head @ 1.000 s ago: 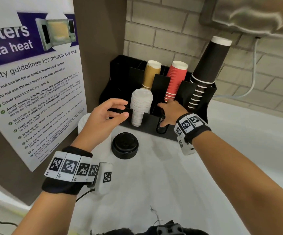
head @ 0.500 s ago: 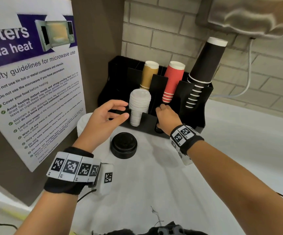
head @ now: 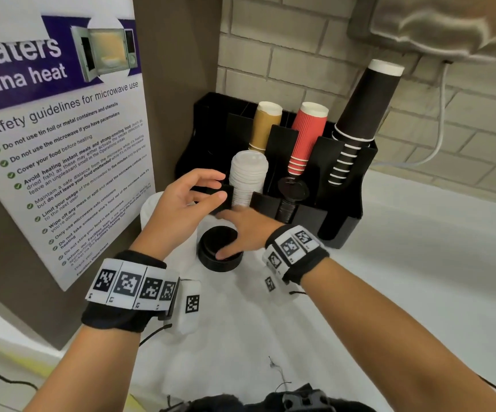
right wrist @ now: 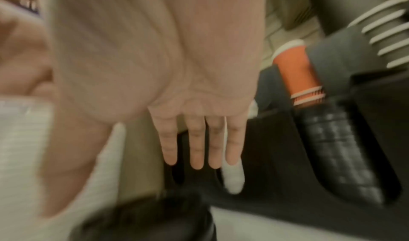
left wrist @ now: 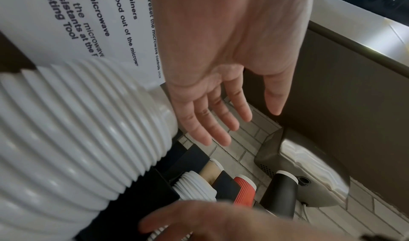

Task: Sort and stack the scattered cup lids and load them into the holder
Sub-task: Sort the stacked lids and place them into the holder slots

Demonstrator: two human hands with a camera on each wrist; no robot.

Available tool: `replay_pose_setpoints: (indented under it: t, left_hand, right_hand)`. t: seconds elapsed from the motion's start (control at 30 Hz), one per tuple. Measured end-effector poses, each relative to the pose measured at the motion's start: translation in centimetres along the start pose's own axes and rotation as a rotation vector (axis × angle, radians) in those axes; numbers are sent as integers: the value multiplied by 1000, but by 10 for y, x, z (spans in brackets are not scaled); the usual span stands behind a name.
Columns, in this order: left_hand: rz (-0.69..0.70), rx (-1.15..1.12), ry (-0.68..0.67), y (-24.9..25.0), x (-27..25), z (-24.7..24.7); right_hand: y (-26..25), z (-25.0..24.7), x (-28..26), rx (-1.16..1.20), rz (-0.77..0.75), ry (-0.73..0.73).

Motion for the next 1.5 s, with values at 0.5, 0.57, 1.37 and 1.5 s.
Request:
replay_pose_setpoints:
  t: [0.5,0.57,1.37,1.5]
  left_hand:
    - [36,-37,23,2,-4,-4]
    - [38,-42,12,2,-4,3]
    - [17,-211,-360,9,-14,73]
    - [34,-218,-361,9,-12,73]
  right_hand:
    - [19,-19,-6,449,-51,253]
    - [25,-34,-23,672,-64,336]
    - [22,-46,-109,1308,-241,423]
    - [21,-49,-109,1280,-238,449]
Point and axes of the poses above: each hand's wrist, its own x-axis towards the middle knuckle, its own z-axis out of the palm, y = z × x, the point moved 10 cm from there along x, towards the middle knuckle, and after that the axes turned 3 degrees about x, right-handed, at the moved point
